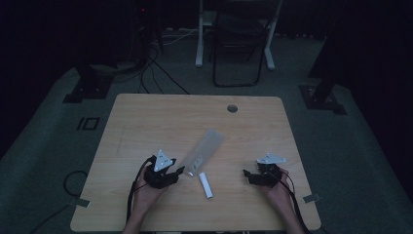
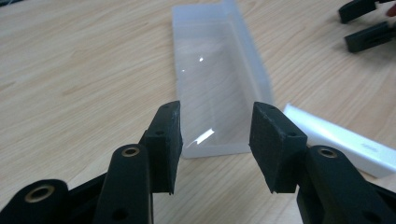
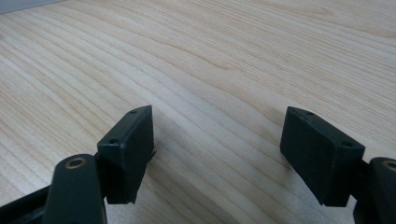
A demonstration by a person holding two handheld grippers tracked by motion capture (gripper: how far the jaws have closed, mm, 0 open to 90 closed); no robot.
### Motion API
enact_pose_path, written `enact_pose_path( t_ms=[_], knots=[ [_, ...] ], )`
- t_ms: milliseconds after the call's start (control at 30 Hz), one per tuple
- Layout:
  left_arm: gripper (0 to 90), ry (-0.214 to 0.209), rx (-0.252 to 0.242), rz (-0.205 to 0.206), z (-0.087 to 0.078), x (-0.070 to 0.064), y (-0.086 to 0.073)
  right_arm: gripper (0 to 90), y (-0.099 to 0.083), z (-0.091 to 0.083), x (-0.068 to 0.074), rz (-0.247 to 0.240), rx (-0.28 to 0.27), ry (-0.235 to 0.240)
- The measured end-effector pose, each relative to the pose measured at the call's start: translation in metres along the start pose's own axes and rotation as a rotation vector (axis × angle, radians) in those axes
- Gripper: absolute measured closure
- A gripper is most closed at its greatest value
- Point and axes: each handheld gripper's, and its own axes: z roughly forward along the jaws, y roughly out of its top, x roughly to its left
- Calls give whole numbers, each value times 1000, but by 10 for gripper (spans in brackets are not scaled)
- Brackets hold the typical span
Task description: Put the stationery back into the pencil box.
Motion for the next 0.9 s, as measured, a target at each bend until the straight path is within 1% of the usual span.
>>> enact_pose_path(
  t_ms=[100,333,467,500,533,600,667,700,800,900],
  knots=[
    [538,-15,-11,6,-2,-5,4,258,0,0,0,0,0,0],
    [542,-63,-24,35,-2,-18,11,259,0,0,0,0,0,0],
    [553,-88,-20,59,0,-27,13,258,0,0,0,0,0,0],
    [559,-88,-20,59,0,-27,13,258,0,0,0,0,0,0],
    [559,-103,-17,76,2,-32,14,258,0,0,0,0,0,0],
    [567,-114,-14,93,4,-38,15,259,0,0,0,0,0,0],
    [579,-133,-14,103,6,-43,16,258,0,0,0,0,0,0],
    [584,-150,-14,102,8,-46,17,258,0,0,0,0,0,0],
    [623,-175,-1,117,14,-53,17,258,0,0,0,0,0,0],
    [628,-196,16,129,24,-63,17,259,0,0,0,0,0,0]
  ],
)
